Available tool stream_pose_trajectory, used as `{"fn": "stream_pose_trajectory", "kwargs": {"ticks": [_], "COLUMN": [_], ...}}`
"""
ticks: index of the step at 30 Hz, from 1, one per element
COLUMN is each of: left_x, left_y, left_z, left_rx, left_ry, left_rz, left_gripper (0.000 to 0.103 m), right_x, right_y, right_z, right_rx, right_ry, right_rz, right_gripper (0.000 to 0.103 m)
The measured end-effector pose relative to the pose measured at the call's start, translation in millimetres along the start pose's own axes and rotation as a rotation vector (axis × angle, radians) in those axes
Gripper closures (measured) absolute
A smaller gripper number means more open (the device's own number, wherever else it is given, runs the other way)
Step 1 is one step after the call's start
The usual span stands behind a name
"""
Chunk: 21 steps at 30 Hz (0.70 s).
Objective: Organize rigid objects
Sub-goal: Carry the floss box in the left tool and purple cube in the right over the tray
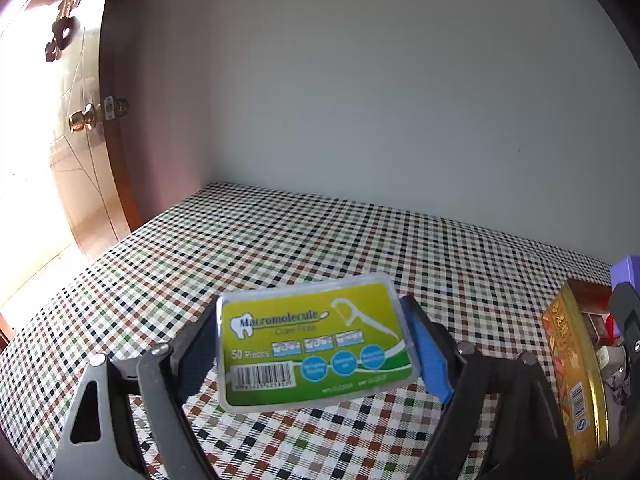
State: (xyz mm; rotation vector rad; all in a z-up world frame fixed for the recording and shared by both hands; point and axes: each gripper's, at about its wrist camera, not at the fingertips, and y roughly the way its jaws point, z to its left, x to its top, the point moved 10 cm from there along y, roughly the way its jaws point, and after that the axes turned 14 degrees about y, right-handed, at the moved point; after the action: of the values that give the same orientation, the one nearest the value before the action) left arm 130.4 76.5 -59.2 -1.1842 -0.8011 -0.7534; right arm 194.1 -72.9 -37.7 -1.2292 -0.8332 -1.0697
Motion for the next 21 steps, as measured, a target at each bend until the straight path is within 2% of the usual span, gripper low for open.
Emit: {"fn": "stream_pose_trajectory", "kwargs": {"ticks": [5,21], "left_x": [-3,-19], "left_y": [-20,-63], "left_z": [-7,-35], "left_rx": [0.014,-0.012], "left_ry": [0.001,-0.017], "left_rz": [-0.007,0.008], "left_gripper": [0.018,0.018], "right_x": [0,4], "right_y": [-5,-26], "right_z": [-5,-23], "right_rx": [0.002,-0.002], "right_ry": [0.0,0.002], "right_rz": [-0.004,-0.046], "right_gripper": [0.06,0.06]}}
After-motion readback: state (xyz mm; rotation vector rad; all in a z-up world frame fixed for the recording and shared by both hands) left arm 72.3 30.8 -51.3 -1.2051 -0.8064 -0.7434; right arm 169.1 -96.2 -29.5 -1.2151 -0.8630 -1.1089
